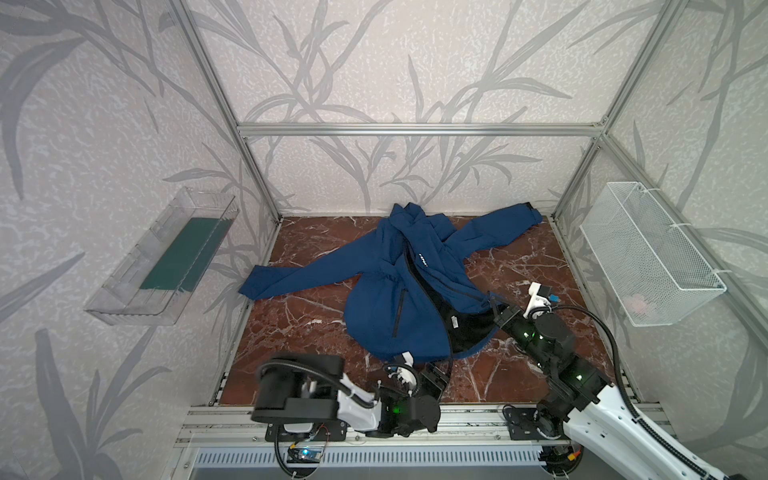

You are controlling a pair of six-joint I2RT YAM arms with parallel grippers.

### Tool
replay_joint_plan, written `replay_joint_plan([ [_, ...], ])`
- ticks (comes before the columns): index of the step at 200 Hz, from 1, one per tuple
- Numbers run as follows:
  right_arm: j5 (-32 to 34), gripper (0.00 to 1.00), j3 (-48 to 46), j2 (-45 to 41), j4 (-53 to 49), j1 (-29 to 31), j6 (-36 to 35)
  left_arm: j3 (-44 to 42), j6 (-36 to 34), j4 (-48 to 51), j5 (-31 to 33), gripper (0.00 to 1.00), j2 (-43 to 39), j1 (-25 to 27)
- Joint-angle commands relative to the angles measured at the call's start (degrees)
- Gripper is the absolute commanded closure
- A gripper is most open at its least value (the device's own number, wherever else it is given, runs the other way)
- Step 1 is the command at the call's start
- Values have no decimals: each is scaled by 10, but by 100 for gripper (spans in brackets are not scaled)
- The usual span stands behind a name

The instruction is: Zip up the jacket

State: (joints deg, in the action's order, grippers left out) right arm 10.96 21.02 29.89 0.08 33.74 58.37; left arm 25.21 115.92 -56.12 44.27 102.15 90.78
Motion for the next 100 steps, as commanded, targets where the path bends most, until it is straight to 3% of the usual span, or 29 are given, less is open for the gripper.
replay_joint_plan([
  [1, -7, 100, 10, -10, 4, -5, -12, 14, 64, -248, 69, 1, 104, 12],
  [10, -9, 100, 11, -13, 2, -5, -14, 21, 86, -250, 89, 1, 126, 21],
  [48, -7, 100, 16, -27, -13, -9, -16, -8, 14, -236, 143, 1, 87, 25],
  [82, -6, 100, 14, -28, -15, -9, -13, -24, 21, -69, 168, 1, -19, 24],
  [100, -9, 100, 17, -23, -14, -9, -13, -26, -6, -43, 158, 1, -50, 11],
])
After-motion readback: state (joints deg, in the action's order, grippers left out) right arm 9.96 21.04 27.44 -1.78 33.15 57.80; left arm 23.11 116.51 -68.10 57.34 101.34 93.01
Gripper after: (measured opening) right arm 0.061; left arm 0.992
